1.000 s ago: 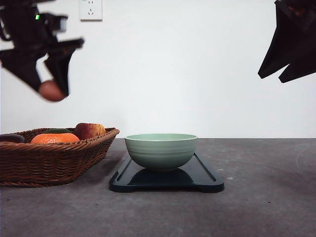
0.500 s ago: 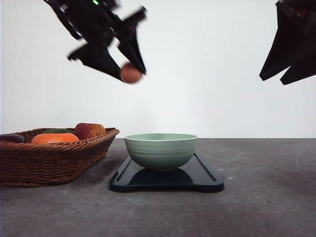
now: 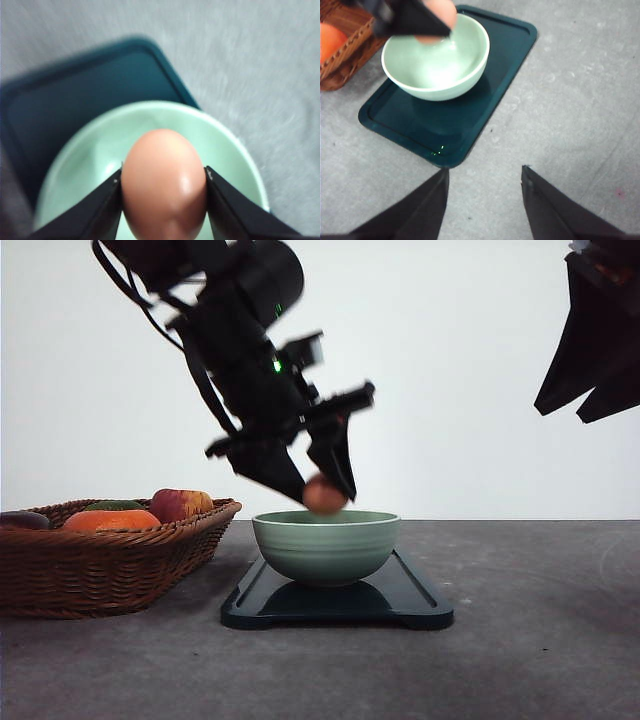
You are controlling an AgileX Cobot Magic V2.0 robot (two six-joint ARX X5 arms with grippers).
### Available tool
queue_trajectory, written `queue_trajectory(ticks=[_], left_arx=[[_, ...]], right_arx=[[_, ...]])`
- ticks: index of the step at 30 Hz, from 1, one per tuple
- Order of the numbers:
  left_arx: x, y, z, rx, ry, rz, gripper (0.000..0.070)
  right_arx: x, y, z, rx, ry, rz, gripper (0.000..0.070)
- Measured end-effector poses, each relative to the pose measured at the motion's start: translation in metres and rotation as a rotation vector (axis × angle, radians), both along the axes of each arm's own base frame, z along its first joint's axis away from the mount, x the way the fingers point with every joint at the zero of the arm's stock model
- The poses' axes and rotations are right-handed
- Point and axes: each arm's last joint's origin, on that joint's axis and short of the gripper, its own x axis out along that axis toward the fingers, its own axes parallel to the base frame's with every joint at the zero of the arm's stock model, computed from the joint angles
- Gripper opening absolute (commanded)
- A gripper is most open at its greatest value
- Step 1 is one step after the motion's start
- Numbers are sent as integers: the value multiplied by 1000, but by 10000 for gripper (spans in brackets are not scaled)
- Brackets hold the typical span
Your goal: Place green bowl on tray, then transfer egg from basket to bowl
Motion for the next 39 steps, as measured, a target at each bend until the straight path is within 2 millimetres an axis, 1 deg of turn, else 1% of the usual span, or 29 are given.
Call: queue_trajectory(ticks=[4, 7, 13, 15, 18, 19, 22, 25, 28, 34, 39], left_arx=[[3, -4, -19, 30, 40, -2, 227], [4, -5, -28, 44, 58, -3, 227], [4, -7, -34, 52, 69, -7, 234], [4, -8, -34, 52, 69, -8, 265], [4, -8, -34, 52, 69, -9, 376], [4, -8, -34, 52, 69, -9, 404], [4, -8, -34, 54, 72, -9, 436], [3, -8, -33, 67, 89, -9, 438], [5, -9, -23, 80, 107, -9, 437], [14, -15, 14, 75, 100, -8, 432], [14, -15, 38, 88, 118, -8, 431]], right_arx=[[0, 0, 0, -1, 1, 0, 276], [0, 0, 0, -1, 2, 0, 276], [0, 0, 0, -2, 3, 0, 276], [0, 0, 0, -2, 3, 0, 276], [0, 0, 0, -2, 3, 0, 276], [0, 0, 0, -2, 3, 0, 276], [0, 0, 0, -2, 3, 0, 276], [0, 0, 0, -2, 3, 0, 276], [0, 0, 0, -2, 3, 0, 276], [0, 0, 0, -2, 3, 0, 276], [0, 0, -1, -4, 7, 0, 276]])
